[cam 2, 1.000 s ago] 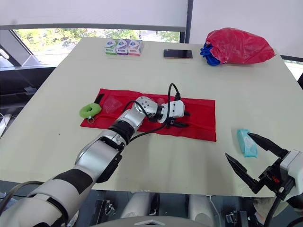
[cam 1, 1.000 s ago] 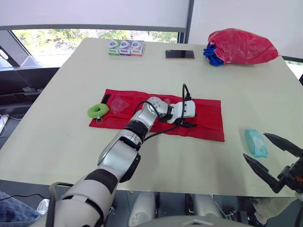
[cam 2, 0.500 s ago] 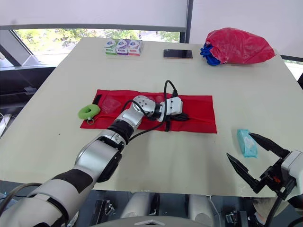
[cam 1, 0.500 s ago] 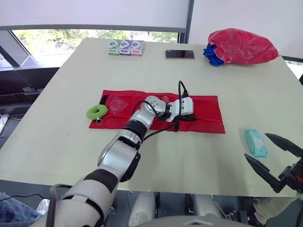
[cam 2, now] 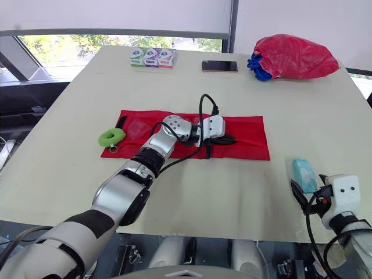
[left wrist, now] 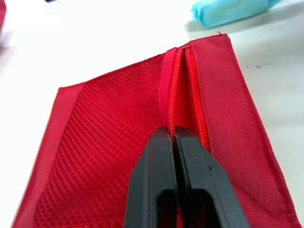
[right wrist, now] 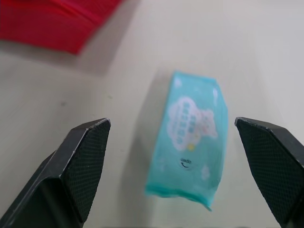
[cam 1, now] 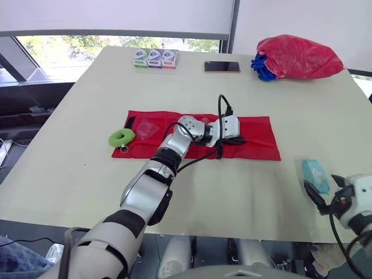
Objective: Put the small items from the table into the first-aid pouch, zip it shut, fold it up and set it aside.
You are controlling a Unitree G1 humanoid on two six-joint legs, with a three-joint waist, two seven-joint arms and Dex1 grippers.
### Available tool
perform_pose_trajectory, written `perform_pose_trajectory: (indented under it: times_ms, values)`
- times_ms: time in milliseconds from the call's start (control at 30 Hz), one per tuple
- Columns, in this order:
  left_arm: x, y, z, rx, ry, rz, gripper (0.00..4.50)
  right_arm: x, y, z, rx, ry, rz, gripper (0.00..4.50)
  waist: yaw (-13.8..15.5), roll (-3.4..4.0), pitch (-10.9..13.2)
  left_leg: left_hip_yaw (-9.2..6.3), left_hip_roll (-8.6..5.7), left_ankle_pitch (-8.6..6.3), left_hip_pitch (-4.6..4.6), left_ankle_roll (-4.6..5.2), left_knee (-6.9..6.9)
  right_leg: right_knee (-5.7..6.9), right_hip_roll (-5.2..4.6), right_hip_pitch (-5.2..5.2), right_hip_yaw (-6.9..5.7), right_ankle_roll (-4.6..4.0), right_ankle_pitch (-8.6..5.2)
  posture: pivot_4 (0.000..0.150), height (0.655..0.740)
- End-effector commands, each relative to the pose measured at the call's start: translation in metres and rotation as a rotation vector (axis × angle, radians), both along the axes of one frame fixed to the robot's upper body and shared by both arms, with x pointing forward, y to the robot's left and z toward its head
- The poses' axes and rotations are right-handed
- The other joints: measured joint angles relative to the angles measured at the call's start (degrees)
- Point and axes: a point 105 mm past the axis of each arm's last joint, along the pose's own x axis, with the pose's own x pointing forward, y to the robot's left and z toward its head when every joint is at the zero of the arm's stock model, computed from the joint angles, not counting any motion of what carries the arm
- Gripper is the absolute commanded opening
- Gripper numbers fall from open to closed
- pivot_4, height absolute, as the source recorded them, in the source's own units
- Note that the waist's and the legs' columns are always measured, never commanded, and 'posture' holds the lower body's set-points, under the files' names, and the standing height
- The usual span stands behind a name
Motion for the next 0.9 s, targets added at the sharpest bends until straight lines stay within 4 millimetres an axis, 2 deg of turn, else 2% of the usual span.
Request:
perform_pose_trajectory:
  times_ms: [33,167,267,367,400,467,533,600,733,800,900]
  values:
    - [-0.003,-0.007,0.015,-0.055,-0.041,-0.022,0.03,0.0,-0.006,-0.005,-0.03,0.032,-0.045,4.5,-0.06,0.01,0.0,-0.01,-0.01,0.0,0.0,0.0,0.0,0.0,0.01,0.0,0.0,0.01,0.0,0.15,0.74]
    - [-0.004,-0.007,0.014,-0.055,-0.042,-0.021,0.03,0.005,-0.012,-0.003,-0.043,0.016,-0.074,4.5,-0.13,0.0,0.0,0.04,-0.04,0.0,0.0,0.0,0.01,0.0,0.01,0.0,0.05,0.02,0.01,0.15,0.74]
    - [-0.004,-0.007,0.014,-0.056,-0.04,-0.019,0.0,0.006,-0.013,-0.002,-0.053,0.008,-0.072,3.75,-0.19,0.01,-0.01,0.04,-0.04,0.0,0.03,0.0,0.01,0.01,0.05,0.0,0.06,0.03,0.01,0.15,0.74]
    - [-0.004,-0.007,0.013,-0.055,-0.037,-0.016,0.0,0.008,-0.014,0.001,-0.059,-0.003,-0.07,2.32,-0.17,0.01,-0.01,0.02,-0.05,0.0,0.02,0.0,0.0,0.01,0.08,0.0,0.06,0.03,0.01,0.15,0.74]
    - [-0.003,-0.007,0.012,-0.054,-0.036,-0.014,0.0,0.008,-0.014,0.002,-0.06,-0.009,-0.067,1.99,-0.18,0.01,-0.01,0.02,-0.05,0.0,0.02,0.0,0.0,0.01,0.08,0.0,0.06,0.03,0.01,0.15,0.74]
    - [-0.003,-0.007,0.012,-0.054,-0.034,-0.01,0.0,0.007,-0.014,0.005,-0.065,-0.013,-0.052,0.82,-0.19,0.01,-0.01,0.04,-0.05,0.0,0.02,0.0,0.0,0.01,0.08,0.0,0.08,0.03,0.01,0.15,0.74]
    - [-0.002,-0.007,0.012,-0.058,-0.03,-0.005,0.0,0.005,-0.009,0.01,-0.053,-0.016,-0.016,0.03,-0.19,0.01,-0.01,0.04,-0.05,0.0,0.02,0.0,0.01,0.01,0.1,0.01,0.12,0.03,0.01,0.15,0.74]
    - [-0.001,-0.007,0.012,-0.06,-0.027,0.0,0.0,0.004,0.004,0.019,-0.014,-0.041,0.057,0.01,-0.18,0.02,-0.01,0.03,-0.05,0.0,0.02,0.0,0.01,0.01,0.11,0.01,0.12,0.03,0.01,0.15,0.74]
    - [0.0,-0.007,0.012,-0.063,-0.018,0.012,0.0,-0.001,0.052,0.049,0.156,-0.12,0.272,0.01,-0.36,0.04,-0.02,-0.01,0.0,0.0,0.02,0.0,0.0,0.02,0.18,0.0,0.12,0.03,0.02,0.15,0.74]
    - [-0.001,-0.008,0.011,-0.064,-0.014,0.012,0.0,-0.004,0.071,0.05,0.15,-0.079,0.366,0.01,-0.3,0.03,-0.02,0.0,0.03,0.0,0.05,0.0,0.01,0.04,0.17,0.01,0.14,0.03,0.02,0.15,0.74]
    - [-0.002,-0.012,0.011,-0.067,-0.012,0.004,0.0,0.013,0.09,0.047,0.089,-0.06,0.401,0.01,-0.46,-0.05,-0.03,0.01,0.01,0.0,0.04,0.0,0.04,0.03,0.18,0.02,0.17,0.03,0.02,0.15,0.74]
